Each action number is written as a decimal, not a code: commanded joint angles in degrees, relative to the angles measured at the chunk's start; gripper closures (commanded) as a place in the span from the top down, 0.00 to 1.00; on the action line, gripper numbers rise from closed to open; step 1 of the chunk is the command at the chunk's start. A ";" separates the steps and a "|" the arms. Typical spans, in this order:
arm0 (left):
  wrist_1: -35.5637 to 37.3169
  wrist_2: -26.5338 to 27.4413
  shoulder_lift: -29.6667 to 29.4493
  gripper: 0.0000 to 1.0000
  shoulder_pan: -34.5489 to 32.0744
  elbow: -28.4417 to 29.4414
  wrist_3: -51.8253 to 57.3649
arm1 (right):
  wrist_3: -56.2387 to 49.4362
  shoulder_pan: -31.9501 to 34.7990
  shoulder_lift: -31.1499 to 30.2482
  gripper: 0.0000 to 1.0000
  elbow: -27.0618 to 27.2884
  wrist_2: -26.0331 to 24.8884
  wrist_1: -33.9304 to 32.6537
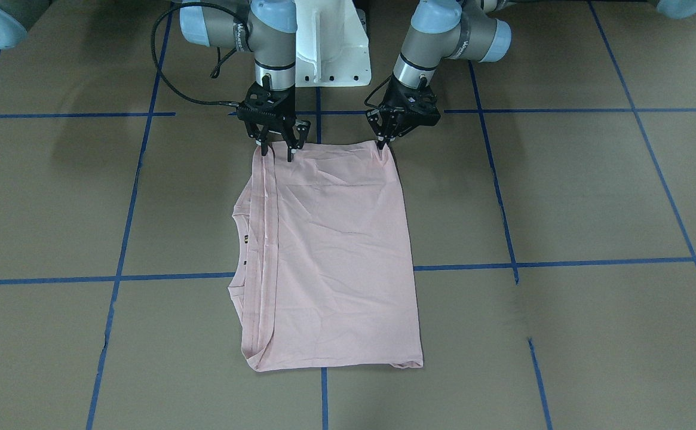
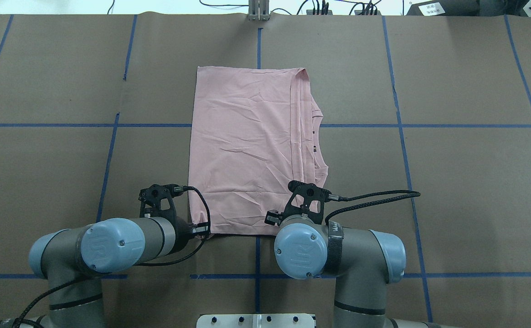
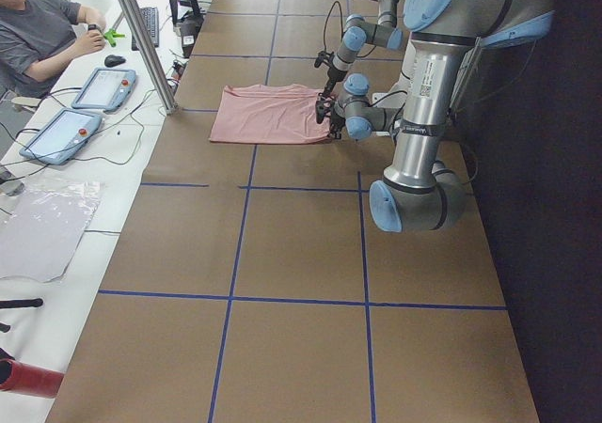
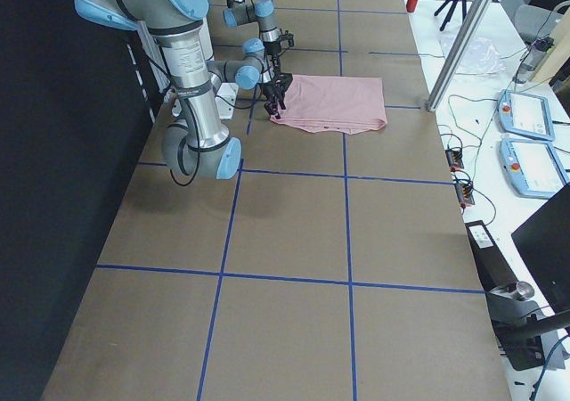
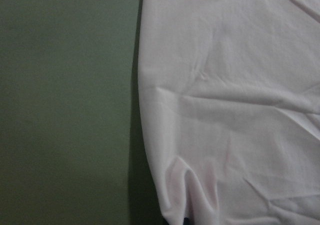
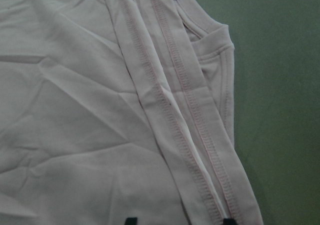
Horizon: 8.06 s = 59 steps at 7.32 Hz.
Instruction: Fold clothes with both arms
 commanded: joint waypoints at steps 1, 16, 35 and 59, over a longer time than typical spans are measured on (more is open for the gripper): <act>0.00 0.00 0.00 0.00 0.00 0.00 0.00 | 0.00 -0.25 -0.07 0.65 -0.28 -0.12 0.01; 1.92 -1.40 0.52 0.00 -0.61 -5.93 0.61 | 2.02 0.09 -0.24 0.00 5.21 -0.03 -0.16; 9.58 -8.61 -16.15 0.46 -23.43 15.44 24.30 | -17.95 19.05 14.75 0.99 -20.36 7.94 7.22; 24.09 -47.29 21.89 1.00 -78.05 11.45 94.66 | -93.87 77.79 -37.51 1.00 -7.22 52.26 3.97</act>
